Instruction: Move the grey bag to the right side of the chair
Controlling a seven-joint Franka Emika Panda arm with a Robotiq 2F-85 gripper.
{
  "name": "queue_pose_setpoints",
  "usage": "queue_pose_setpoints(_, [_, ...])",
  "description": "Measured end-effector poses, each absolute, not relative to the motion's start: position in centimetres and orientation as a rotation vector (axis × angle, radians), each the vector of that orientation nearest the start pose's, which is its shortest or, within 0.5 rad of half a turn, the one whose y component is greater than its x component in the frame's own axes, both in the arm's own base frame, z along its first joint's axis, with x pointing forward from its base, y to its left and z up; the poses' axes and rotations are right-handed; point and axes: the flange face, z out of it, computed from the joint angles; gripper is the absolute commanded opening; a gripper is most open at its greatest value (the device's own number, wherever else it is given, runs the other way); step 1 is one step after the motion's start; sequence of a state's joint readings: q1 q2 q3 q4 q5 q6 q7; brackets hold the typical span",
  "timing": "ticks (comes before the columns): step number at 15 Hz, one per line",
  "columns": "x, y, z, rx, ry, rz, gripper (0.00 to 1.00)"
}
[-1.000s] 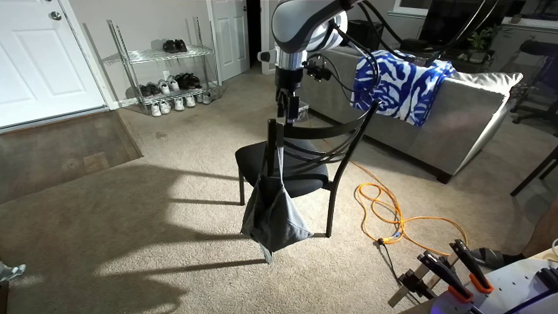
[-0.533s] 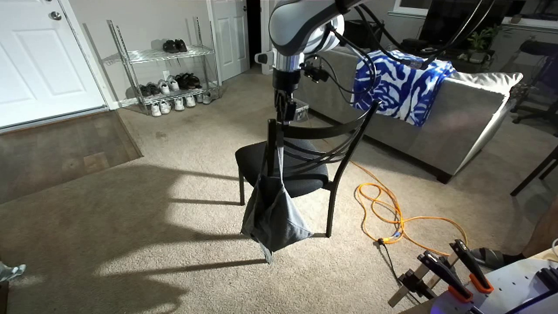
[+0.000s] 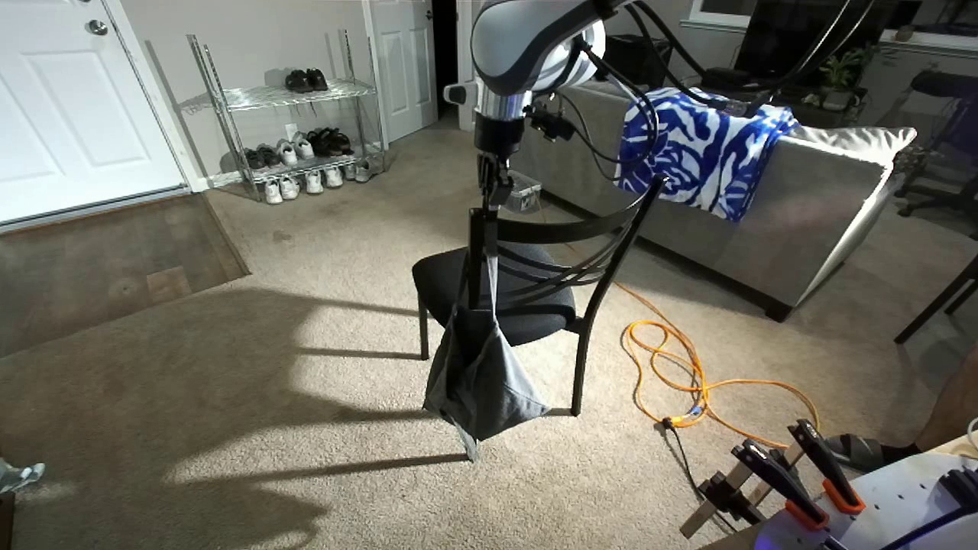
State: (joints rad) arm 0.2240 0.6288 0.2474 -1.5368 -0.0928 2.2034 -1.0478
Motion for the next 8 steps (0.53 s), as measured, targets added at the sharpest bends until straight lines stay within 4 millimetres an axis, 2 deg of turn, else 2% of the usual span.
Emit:
queue_pose_setpoints(5, [63.8,29.2,30.2,-2.256,-2.136,-0.180,0.01])
queue_pose_setpoints(6, [63.6,29.1,30.8,-2.259,-2.141,-0.200,0.00])
queue_pose_setpoints(8, [63.3,29.2,33.8,-2.268,-2.156,-0.287,0.01])
